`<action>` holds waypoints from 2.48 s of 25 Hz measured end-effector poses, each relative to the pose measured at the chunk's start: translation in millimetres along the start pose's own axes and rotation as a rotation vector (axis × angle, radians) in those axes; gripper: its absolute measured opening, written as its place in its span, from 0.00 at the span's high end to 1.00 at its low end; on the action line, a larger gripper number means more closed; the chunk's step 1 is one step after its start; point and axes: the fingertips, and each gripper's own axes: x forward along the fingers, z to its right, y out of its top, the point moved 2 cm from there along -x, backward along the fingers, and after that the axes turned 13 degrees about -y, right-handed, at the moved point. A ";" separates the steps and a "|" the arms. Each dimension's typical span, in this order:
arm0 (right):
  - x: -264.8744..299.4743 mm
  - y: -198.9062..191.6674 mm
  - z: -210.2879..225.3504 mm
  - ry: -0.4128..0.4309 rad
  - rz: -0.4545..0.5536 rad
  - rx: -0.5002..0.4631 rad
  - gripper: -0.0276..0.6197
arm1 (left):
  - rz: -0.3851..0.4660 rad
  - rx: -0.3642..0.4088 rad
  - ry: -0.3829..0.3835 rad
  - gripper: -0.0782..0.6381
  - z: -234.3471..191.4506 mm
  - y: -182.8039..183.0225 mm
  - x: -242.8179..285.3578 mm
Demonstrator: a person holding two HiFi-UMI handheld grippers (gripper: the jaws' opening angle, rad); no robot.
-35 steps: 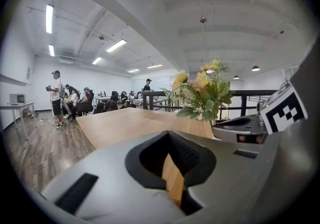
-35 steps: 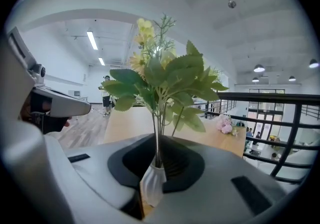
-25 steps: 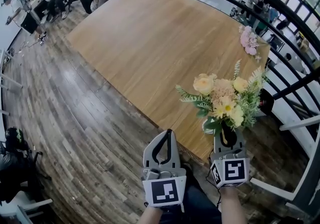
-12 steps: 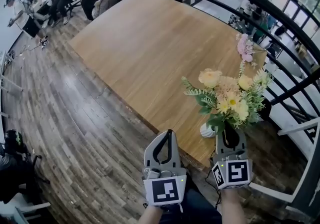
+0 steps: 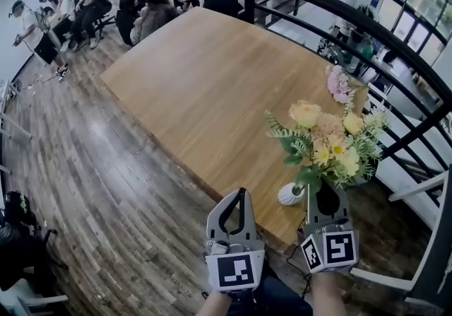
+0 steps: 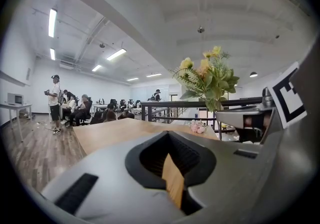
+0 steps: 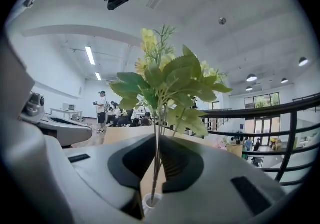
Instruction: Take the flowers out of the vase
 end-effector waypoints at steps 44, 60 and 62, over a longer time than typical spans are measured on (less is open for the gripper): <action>39.5 20.9 -105.8 0.199 0.017 0.088 0.91 | 0.032 0.008 0.142 0.85 -75.5 15.3 -7.6; 46.6 -4.6 -113.4 0.204 -0.051 0.105 0.92 | 0.006 -0.026 0.150 0.85 -84.6 3.6 0.4; 46.0 -6.6 -112.2 0.202 -0.054 0.111 0.92 | 0.005 -0.026 0.150 0.85 -84.3 1.7 0.6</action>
